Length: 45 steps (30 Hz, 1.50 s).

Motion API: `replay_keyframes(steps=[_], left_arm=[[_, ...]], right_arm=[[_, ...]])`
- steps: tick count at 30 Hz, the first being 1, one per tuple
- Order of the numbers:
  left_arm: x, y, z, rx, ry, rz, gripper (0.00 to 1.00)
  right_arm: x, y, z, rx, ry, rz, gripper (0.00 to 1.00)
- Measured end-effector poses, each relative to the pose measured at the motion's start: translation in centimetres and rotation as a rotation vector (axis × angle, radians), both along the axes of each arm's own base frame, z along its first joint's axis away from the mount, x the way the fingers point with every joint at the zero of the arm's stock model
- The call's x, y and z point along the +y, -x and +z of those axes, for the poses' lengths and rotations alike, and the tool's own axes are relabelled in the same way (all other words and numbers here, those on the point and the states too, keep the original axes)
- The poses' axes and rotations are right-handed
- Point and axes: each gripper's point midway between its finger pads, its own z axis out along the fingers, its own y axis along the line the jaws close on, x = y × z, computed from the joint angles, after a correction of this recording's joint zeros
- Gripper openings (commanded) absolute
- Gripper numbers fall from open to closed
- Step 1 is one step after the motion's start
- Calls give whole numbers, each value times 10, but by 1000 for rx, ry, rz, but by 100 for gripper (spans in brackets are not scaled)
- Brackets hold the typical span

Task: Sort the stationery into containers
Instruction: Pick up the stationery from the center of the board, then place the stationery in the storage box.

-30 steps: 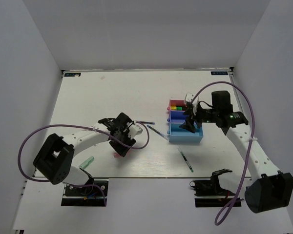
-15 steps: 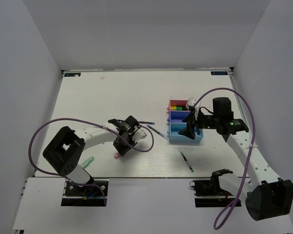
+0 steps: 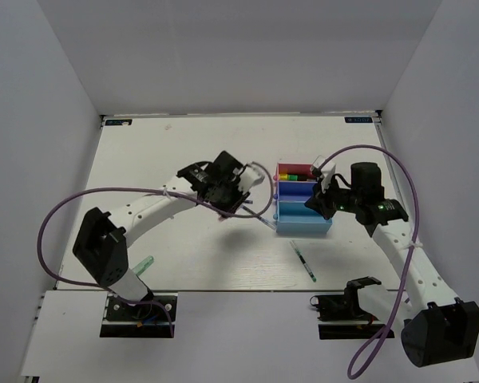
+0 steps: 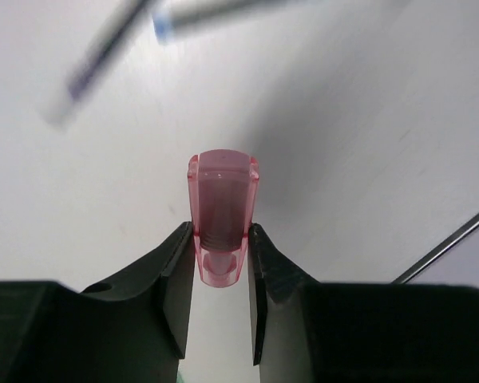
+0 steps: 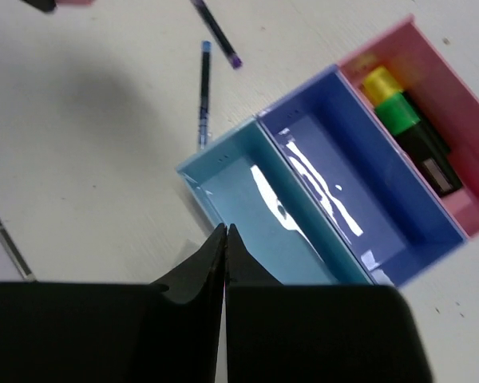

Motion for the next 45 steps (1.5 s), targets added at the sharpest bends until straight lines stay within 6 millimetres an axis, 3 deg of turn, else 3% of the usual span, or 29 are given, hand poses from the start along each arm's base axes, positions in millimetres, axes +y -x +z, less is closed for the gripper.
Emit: replay_keyframes(steps=[4,7,9,18,23,28,31,32,33,35,36,42,44,45], left_arm=[[-61,-38,73,-143,205,-73,1],[-98,-61,94,-199,287,-142,1],[-119,-72,90,-204,315,-186,1],[-191,-104,34,-143,414,-242,1],[-212,-111,25,-131,481,-232,1],[-226,-117,31,-138,534,-225,5],[-232,-120,32,-139,552,-215,22],[-232,-120,30,-137,554,-211,35],[-233,-121,30,-137,557,-207,43],[-235,-122,28,-135,558,-202,60],[-234,-122,27,-132,557,-197,65],[-235,-123,27,-129,560,-176,67],[-234,-122,29,-130,563,-169,65],[-232,-121,30,-130,562,-165,56]], right_arm=[[-13,-6,-6,-17,45,-73,0],[-22,-7,-7,-37,70,-114,0],[-26,-9,-6,-55,79,-136,0],[-38,-15,-10,-79,103,-188,0],[-39,-15,-12,-76,104,-193,0],[-39,-16,-13,-81,104,-193,0],[-39,-16,-13,-83,104,-193,4],[-39,-16,-13,-82,103,-193,15],[-39,-16,-13,-83,103,-193,32],[-40,-17,-13,-82,100,-195,44],[-40,-18,-13,-90,103,-191,46],[-41,-16,-18,-74,96,-194,46],[-42,-16,-17,-74,94,-192,31],[-42,-16,-17,-74,92,-191,19]])
